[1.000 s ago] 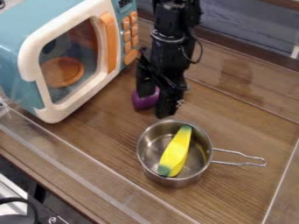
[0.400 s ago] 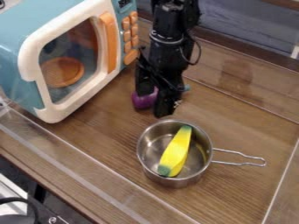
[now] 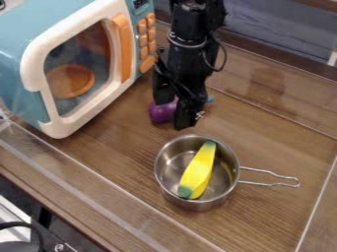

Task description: Put the eggplant in the silver pot

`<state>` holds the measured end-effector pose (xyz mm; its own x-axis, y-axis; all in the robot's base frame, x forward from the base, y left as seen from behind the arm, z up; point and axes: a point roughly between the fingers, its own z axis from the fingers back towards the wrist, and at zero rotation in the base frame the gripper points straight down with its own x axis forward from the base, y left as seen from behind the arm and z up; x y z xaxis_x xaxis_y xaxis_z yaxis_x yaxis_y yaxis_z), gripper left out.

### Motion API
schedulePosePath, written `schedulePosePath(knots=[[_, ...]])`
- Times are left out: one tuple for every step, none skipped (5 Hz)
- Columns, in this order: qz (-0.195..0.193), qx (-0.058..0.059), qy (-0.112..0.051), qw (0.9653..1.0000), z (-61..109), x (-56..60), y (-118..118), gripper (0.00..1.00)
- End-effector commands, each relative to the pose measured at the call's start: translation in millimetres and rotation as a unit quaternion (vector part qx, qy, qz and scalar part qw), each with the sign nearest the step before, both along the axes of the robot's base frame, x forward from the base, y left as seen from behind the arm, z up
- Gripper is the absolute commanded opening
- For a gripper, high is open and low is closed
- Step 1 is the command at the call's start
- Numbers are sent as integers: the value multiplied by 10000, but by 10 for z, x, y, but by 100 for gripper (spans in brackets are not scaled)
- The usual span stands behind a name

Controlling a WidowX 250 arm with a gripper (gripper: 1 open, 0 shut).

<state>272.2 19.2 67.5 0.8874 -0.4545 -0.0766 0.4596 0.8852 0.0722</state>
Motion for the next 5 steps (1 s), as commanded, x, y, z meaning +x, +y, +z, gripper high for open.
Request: schedulePosePath(knots=[[-97, 42, -281, 9995, 112, 41, -6, 100], [-77, 35, -261, 9996, 81, 41, -1, 0], [-38, 46, -261, 9996, 113, 35, -6, 0], [1, 61, -263, 9996, 203, 16, -28, 0], [45, 82, -277, 9996, 297, 1, -50, 0]])
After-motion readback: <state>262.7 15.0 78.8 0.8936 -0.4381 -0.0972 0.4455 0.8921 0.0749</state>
